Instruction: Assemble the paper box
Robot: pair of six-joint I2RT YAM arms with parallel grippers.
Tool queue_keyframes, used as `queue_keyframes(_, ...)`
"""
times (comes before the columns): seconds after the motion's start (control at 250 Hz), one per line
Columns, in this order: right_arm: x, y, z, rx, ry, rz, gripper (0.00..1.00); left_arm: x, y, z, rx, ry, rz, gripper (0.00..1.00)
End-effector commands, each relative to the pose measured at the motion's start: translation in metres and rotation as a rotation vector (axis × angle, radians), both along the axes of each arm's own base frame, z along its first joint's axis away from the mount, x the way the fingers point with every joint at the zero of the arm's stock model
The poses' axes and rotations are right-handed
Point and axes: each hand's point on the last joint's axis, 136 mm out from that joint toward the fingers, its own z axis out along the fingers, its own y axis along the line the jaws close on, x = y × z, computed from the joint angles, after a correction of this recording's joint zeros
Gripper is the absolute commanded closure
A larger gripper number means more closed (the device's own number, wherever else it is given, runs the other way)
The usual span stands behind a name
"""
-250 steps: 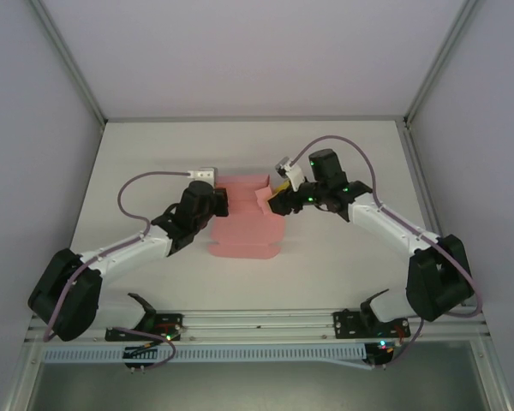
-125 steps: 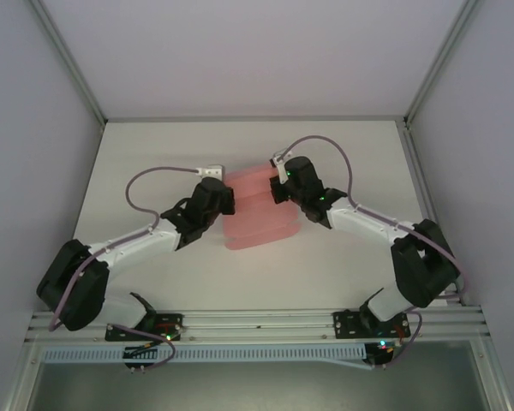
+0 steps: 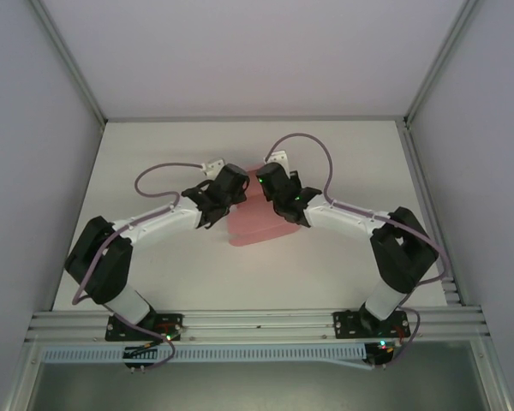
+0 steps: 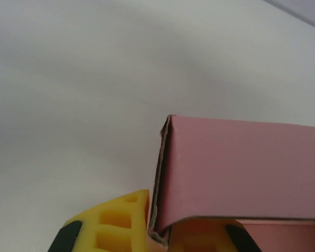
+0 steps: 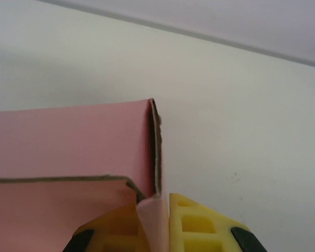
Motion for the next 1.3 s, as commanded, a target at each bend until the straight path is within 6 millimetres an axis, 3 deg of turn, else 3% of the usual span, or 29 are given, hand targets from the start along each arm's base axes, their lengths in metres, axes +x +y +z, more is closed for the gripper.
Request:
queue_keyframes(0.0,0.008,-0.136,0.039,-0.337,-0.186,-0.535,1.0,-0.03,0.155,-0.027,0.395,0.129,0.433,1.0)
queue_keyframes(0.112,0.005,-0.147,0.047,-0.376,-0.216,-0.587,1.0,-0.037,0.172,-0.026,0.445,0.145,0.498,1.0)
queue_keyframes(0.184,0.006,-0.147,0.043,-0.338,-0.207,-0.557,1.0,-0.031,0.164,-0.025,0.424,0.128,0.442,1.0)
queue_keyframes(0.228,0.009,-0.139,0.034,-0.255,-0.185,-0.499,1.0,-0.021,0.148,-0.024,0.381,0.096,0.349,1.0)
queue_keyframes(0.299,0.016,-0.108,0.02,-0.073,-0.155,-0.324,0.96,-0.01,0.115,-0.013,0.294,0.027,0.202,1.0)
queue_keyframes(0.415,0.014,-0.052,0.019,0.106,-0.217,-0.043,0.85,-0.002,0.054,0.032,0.214,-0.14,-0.007,1.0)
queue_keyframes(0.511,-0.002,0.008,0.026,0.289,-0.193,0.282,0.62,-0.001,0.013,0.059,0.119,-0.216,-0.158,1.0)
queue_keyframes(0.591,-0.031,0.051,0.04,0.377,-0.168,0.58,0.4,0.001,0.002,0.07,0.082,-0.239,-0.196,1.0)
queue_keyframes(0.635,-0.048,0.066,0.044,0.4,-0.145,0.702,0.22,0.003,-0.001,0.072,0.095,-0.233,-0.206,1.0)
queue_keyframes(0.663,-0.057,0.072,0.047,0.412,-0.129,0.764,0.03,0.004,-0.002,0.073,0.106,-0.227,-0.211,1.0)
queue_keyframes(0.699,-0.065,0.076,0.05,0.414,-0.108,0.805,0.0,0.006,-0.003,0.071,0.13,-0.219,-0.223,1.0)
queue_keyframes(0.803,-0.068,0.068,0.065,0.428,-0.11,0.768,0.0,0.01,-0.006,0.065,0.186,-0.203,-0.258,1.0)
queue_keyframes(0.938,-0.066,0.039,0.099,0.448,-0.19,0.626,0.0,0.013,-0.014,0.056,0.249,-0.158,-0.383,1.0)
queue_keyframes(1.034,-0.067,0.013,0.111,0.41,-0.195,0.52,0.0,0.018,-0.009,0.052,0.312,-0.127,-0.47,1.0)
queue_keyframes(1.186,-0.066,-0.042,0.107,0.409,-0.103,0.3,0.0,0.026,0.007,0.055,0.397,-0.112,-0.603,1.0)
queue_keyframes(1.298,-0.067,-0.085,0.092,0.499,-0.002,0.122,0.0,0.014,-0.003,0.05,0.494,-0.13,-0.874,1.0)
